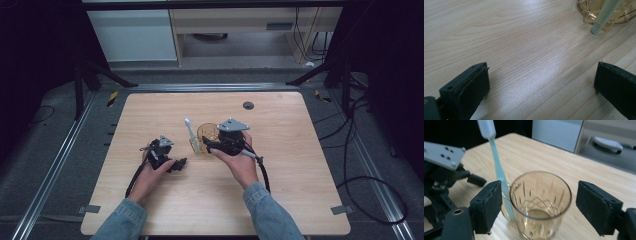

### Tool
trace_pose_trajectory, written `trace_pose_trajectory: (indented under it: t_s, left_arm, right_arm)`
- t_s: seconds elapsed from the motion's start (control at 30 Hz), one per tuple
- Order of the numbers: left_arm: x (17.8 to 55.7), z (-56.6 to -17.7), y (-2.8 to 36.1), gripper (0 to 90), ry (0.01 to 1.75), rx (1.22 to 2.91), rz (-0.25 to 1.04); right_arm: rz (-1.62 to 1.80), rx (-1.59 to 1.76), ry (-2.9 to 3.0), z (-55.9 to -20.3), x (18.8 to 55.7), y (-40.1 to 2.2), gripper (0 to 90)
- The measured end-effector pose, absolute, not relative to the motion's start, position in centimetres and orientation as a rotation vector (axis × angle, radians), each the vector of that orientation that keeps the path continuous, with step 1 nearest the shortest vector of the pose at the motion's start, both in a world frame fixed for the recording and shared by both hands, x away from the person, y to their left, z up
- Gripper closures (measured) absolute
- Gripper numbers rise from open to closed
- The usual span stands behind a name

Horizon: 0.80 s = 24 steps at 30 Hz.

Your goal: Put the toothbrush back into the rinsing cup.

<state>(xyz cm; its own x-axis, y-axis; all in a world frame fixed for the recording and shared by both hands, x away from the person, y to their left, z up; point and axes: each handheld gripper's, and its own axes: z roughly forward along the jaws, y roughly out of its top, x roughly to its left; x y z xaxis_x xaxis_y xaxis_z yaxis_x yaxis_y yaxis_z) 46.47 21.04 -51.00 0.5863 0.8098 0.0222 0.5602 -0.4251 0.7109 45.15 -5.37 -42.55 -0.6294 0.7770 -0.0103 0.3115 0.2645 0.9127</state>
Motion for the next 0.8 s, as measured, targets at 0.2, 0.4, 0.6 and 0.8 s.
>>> trace_pose_trajectory:
  t_s: [0.2,0.4,0.6,0.8]
  left_arm:
    - [46.5,-51.0,21.0,0.0,1.083,2.146,0.480]
    - [46.5,-51.0,21.0,0.0,1.083,2.146,0.480]
    - [46.5,-51.0,21.0,0.0,1.084,2.146,0.481]
    - [46.5,-51.0,21.0,0.0,1.084,2.145,0.480]
  right_arm:
    - [1.293,1.003,2.102,-42.5,45.2,-6.7,18.2]
    - [1.268,1.015,2.105,-42.3,44.9,-8.1,16.9]
    - [1.245,1.028,2.125,-42.5,44.9,-9.2,15.8]
    - [1.228,1.063,2.118,-42.6,44.8,-10.6,14.9]
